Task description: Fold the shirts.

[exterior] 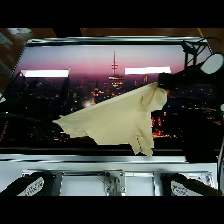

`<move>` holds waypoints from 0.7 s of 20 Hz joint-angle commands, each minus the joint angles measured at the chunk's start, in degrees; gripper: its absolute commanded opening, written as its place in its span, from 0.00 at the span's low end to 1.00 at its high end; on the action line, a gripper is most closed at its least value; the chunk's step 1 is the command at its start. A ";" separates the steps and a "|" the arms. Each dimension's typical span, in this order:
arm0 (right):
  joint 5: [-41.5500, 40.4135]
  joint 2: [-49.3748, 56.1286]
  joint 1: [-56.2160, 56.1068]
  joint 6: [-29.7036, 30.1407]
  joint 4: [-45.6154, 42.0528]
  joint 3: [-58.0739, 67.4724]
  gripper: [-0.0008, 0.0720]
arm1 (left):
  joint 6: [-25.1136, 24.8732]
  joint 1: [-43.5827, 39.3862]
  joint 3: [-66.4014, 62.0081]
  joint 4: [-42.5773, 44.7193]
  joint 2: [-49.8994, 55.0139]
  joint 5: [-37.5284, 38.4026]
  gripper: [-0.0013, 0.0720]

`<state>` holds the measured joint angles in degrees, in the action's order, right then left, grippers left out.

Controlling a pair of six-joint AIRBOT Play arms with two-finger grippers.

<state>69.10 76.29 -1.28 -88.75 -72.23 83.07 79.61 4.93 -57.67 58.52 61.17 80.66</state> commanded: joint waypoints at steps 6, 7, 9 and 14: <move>-22.53 14.10 0.04 0.20 5.95 -1.70 0.10 | -4.61 -0.74 -3.50 -11.93 17.59 -34.80 0.07; -22.01 15.50 0.04 0.20 7.15 -1.70 0.10 | -4.61 -1.60 -3.50 -12.07 19.63 -35.50 0.07; -20.85 18.14 0.04 -0.31 10.38 -1.70 0.13 | -4.59 -3.82 -3.50 -12.07 24.57 -34.62 0.07; -12.50 17.59 1.81 2.10 12.48 1.05 0.94 | -4.61 -2.08 -6.97 -10.29 28.55 -21.33 0.84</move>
<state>50.65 93.97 -0.60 -88.64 -60.71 82.35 75.11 1.41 -62.43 47.18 87.53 52.05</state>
